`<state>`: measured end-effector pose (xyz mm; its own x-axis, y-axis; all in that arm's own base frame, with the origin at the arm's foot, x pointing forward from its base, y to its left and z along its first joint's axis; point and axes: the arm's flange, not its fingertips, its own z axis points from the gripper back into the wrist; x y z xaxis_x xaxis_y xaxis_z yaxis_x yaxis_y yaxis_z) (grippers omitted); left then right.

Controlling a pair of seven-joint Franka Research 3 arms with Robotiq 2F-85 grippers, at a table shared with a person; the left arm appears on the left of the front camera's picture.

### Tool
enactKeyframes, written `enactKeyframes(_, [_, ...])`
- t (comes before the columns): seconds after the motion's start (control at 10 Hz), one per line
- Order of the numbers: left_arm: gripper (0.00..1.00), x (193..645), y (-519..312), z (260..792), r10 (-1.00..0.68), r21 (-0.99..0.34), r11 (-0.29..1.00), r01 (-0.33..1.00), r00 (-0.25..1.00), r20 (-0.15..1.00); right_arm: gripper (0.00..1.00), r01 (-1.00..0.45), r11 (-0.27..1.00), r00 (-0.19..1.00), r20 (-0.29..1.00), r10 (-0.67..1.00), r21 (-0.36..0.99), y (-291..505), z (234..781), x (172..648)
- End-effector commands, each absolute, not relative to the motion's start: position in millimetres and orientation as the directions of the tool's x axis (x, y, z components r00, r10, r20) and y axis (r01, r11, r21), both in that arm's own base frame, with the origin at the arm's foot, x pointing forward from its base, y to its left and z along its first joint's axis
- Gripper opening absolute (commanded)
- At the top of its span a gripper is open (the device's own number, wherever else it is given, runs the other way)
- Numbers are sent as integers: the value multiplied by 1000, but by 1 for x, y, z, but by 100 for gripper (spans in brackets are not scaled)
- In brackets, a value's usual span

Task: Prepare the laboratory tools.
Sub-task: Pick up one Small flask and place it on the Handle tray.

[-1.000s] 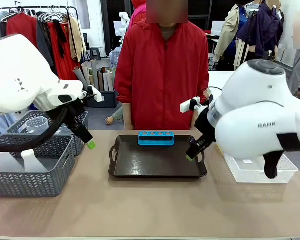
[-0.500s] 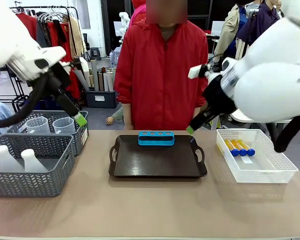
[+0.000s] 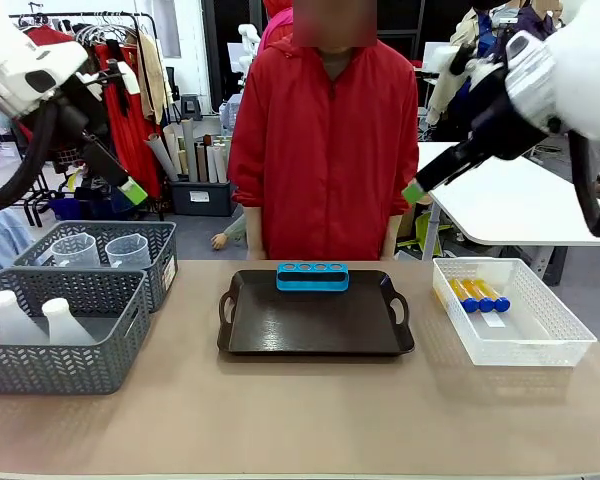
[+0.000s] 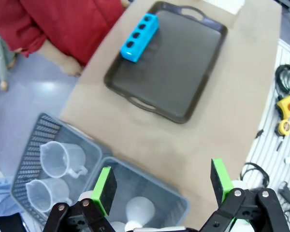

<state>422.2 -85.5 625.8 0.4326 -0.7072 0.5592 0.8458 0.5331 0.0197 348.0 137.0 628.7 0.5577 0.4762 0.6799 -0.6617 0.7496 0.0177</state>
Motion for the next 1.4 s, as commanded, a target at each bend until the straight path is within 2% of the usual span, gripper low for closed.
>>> enactKeyframes(0.0, [100, 426, -86, 623, -676, 32, 537, 843, 407, 614, 100, -702, 709, 523, 721, 455, 61, 126, 633, 351])
enactKeyframes(0.1, [100, 424, -90, 620, -659, 62, 593, 803, 439, 610, 100, -671, 741, 518, 728, 449, 21, 123, 627, 347])
enactKeyframes(0.2, [100, 425, -84, 628, -693, 31, 547, 837, 431, 578, 100, -665, 746, 549, 700, 457, 34, 129, 635, 348])
enactKeyframes(0.5, [100, 426, -87, 628, -686, 45, 558, 829, 430, 587, 100, -662, 749, 546, 704, 454, 31, 127, 636, 347])
enactKeyframes(0.6, [100, 428, -90, 626, -732, 3, 466, 885, 384, 563, 100, -739, 671, 506, 705, 497, 57, 131, 632, 356])
enactKeyframes(0.7, [100, 431, -91, 630, -742, 7, 434, 901, 353, 570, 100, -785, 617, 463, 715, 524, 55, 134, 637, 361])
enactKeyframes(0.8, [100, 433, -91, 635, -734, 19, 413, 910, 321, 599, 100, -829, 541, 457, 725, 515, 139, 135, 648, 366])
enactKeyframes(1.0, [100, 437, -89, 640, -706, 9, 385, 923, 288, 647, 100, -846, 516, 431, 740, 516, 133, 132, 661, 375])
enactKeyframes(1.3, [100, 439, -88, 651, -676, -16, 341, 940, 257, 691, 100, -845, 534, 356, 759, 545, 13, 124, 679, 382])
